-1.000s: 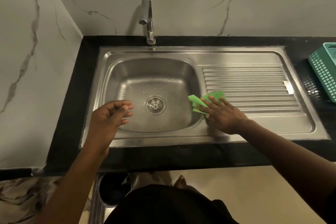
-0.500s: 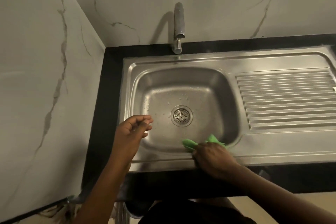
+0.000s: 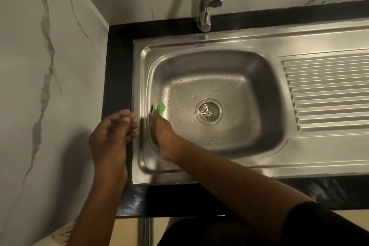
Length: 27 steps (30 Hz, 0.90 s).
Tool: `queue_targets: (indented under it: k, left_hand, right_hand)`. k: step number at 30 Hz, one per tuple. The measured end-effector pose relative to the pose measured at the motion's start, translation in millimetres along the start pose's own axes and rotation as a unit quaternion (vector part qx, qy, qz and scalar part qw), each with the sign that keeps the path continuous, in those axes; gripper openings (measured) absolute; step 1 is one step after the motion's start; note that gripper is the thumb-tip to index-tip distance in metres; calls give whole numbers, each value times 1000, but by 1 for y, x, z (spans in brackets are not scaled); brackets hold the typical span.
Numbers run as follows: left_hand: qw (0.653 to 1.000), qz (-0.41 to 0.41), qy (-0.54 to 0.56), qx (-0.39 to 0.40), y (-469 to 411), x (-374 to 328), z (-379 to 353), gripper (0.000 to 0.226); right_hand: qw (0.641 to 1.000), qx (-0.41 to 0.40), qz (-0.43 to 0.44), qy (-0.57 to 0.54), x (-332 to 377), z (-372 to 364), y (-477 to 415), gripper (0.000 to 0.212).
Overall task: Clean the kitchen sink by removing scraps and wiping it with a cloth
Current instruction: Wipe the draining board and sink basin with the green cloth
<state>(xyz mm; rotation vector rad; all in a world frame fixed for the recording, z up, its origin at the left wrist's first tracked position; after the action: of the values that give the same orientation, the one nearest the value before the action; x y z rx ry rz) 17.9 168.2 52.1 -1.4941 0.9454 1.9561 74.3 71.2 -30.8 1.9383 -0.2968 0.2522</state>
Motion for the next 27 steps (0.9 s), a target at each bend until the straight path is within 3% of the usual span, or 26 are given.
queue_targets:
  k: [5,8,11,14,17,22,24,27]
  left_hand:
    - [1000,2,-8,11,-1,7,2,18]
    - [1000,-2,-13,25,-1,11,0,19]
    - [999,-7,-17,45,0,14,-2,19]
    - [998,-4,-17,56,-1,14,-6,18]
    - [998,0,-17,66,-6,12,-9,17]
    - [998,-10,-8,68,-17,-1,-14,20]
    - [998,-13,-5,65,-19,-3,-15,20]
    - [998,-11,0,60,-23,-2,-15,20]
  right_hand:
    - [990,27,16,-139,74,-4,-57,37]
    - [988,13,37,-150,106,-7,-86,44]
    - [997,13,56,-53,98,1,-96,59]
    - [999,25,24,42,65,17,-96,62]
    - [992,35,-47,111,20,33,-84,61]
    - [950,12,-192,248,-26,54,-60,81]
    - [959,3,-203,198,-23,51,-68,93]
    - [981,55,-184,16,3,24,-79,90]
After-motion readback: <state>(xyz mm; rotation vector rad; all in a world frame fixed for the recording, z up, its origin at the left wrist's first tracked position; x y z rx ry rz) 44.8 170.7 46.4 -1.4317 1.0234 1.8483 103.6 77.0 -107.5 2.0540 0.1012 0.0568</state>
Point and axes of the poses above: each hand's wrist, its own y-axis away from the middle knuckle, its own z-axis out of the back of the hand, x = y × z, the point moved 4 cm from there along -y, towards the middle knuckle, and after that the axes turned 7 degrees about -z, right-handed, at the moved point
